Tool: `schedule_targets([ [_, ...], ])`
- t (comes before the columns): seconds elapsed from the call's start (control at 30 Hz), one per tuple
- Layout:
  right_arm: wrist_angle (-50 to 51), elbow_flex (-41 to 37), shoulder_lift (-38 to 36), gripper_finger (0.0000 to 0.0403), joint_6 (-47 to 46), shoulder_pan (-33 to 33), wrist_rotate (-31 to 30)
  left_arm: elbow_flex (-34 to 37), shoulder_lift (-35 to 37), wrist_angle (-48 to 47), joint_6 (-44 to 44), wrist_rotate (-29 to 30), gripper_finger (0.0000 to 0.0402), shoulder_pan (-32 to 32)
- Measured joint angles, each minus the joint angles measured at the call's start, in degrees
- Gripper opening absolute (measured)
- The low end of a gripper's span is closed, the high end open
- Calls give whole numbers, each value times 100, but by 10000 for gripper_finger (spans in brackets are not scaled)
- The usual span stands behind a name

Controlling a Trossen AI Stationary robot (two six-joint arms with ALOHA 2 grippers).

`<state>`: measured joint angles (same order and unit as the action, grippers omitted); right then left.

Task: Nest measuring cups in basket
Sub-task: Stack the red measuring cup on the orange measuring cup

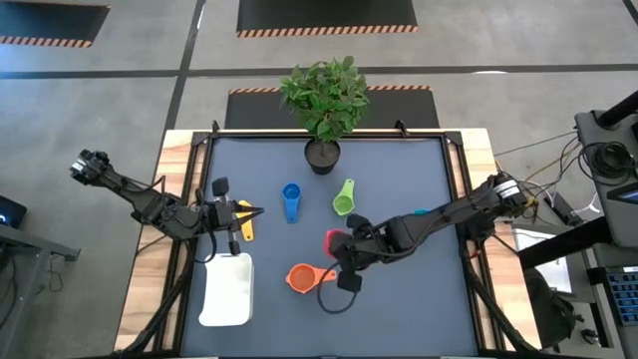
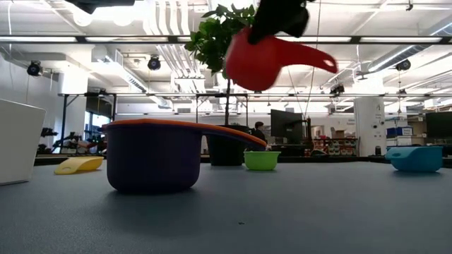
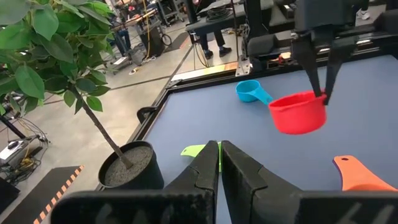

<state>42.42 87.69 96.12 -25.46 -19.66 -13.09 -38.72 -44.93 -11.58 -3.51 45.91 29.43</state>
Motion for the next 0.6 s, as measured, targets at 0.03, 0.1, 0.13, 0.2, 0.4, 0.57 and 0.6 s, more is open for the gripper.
schedule_targets([
  [0.03,-34,69,55,9,106,0,3,0,-2,-2,0,0,0,0],
  [0.1,-5,238,175,9,295,2,4,0,0,0,5,0,0,0],
  [0.13,1,336,237,9,403,2,4,0,0,-1,5,0,0,0],
  [0.2,53,533,390,9,632,4,3,0,0,-1,4,0,0,-1],
  [0.4,153,1107,749,9,1493,4,5,0,-4,-4,5,0,0,0],
  [0.57,218,1304,991,9,2280,-43,163,0,-30,-3,3,0,0,-1],
  [0.6,201,1316,1018,9,2403,-48,240,0,-40,-4,-1,0,0,0],
])
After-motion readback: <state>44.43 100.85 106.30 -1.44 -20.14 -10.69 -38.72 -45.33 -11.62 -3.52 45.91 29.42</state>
